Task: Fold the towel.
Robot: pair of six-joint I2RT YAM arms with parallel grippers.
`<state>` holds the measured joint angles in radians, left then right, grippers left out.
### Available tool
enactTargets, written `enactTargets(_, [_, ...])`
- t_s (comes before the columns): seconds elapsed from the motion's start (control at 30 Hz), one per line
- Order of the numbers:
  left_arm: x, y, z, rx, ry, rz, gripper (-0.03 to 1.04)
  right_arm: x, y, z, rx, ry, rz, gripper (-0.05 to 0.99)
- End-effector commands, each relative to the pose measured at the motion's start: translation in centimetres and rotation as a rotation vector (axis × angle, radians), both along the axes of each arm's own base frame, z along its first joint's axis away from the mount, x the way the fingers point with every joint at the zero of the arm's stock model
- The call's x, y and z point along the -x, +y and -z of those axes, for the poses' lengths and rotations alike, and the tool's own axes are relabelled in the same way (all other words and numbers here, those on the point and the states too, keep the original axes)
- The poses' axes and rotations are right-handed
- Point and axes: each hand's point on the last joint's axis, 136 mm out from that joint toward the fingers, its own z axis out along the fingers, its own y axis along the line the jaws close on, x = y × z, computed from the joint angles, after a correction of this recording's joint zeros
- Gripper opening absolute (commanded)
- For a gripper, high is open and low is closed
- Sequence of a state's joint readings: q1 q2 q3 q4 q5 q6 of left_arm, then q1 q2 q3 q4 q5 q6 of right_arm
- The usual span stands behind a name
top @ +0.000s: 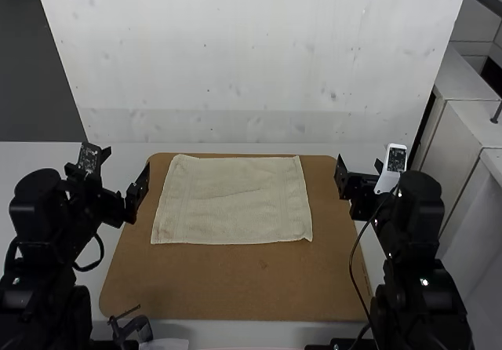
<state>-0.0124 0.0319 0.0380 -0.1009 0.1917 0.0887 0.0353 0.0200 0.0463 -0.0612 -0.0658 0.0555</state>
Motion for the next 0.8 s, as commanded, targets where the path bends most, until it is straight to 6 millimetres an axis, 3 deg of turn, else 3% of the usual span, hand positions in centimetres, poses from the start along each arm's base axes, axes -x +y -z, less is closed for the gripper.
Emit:
enactTargets(0.0, [-0.16, 2.27, -0.8, 0.068, -0.015, -0.135, 0.98, 0.09, -0.18, -1.25, 0.031, -0.044, 0.009, 0.96])
enactTargets(0.77, [-0.17, 2.54, -0.72, 0.042, -0.017, -0.15, 0.98, 0.05, -0.52, -1.22, 0.033, -0.042, 0.029, 0.96])
